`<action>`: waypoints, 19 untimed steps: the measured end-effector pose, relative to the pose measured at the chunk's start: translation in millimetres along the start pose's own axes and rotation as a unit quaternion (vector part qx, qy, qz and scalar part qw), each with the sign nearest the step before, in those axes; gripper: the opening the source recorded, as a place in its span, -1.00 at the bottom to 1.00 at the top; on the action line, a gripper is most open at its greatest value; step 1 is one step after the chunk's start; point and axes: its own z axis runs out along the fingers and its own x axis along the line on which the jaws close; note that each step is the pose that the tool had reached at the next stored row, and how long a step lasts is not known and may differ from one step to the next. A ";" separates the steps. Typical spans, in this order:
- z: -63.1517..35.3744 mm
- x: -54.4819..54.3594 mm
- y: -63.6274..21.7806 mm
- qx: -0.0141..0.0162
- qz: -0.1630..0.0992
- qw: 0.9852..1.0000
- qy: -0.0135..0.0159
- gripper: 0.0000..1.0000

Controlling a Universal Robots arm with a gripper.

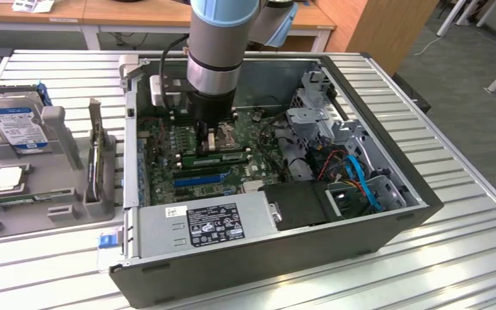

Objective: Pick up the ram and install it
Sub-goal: 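Press down the ram until it locks into place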

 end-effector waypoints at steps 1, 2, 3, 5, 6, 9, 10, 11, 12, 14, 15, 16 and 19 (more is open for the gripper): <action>0.1 0.0 0.0 0.000 0.000 1.000 0.000 -0.80; 0.1 0.0 0.0 0.000 0.000 1.000 0.000 -0.80; 0.1 0.0 0.0 0.000 0.000 1.000 0.000 -0.80; 0.1 0.0 0.0 0.000 0.000 1.000 0.000 -0.80; 0.1 0.0 0.0 0.000 0.000 1.000 0.000 -0.80; 0.5 0.0 0.0 0.000 0.000 1.000 0.000 -0.80; 0.5 0.0 0.0 0.000 0.000 1.000 0.000 -0.80; 0.5 0.0 0.0 0.000 0.000 1.000 0.000 -0.80; 0.6 0.0 0.0 0.000 0.000 1.000 0.000 -0.80; 0.6 0.0 0.0 0.000 0.000 1.000 0.000 -0.80; 0.6 0.0 0.0 0.000 0.000 1.000 0.000 -0.80; 0.6 0.0 0.0 0.000 0.000 1.000 0.000 -0.80; 1.0 0.0 -0.1 0.000 0.000 1.000 0.000 -0.80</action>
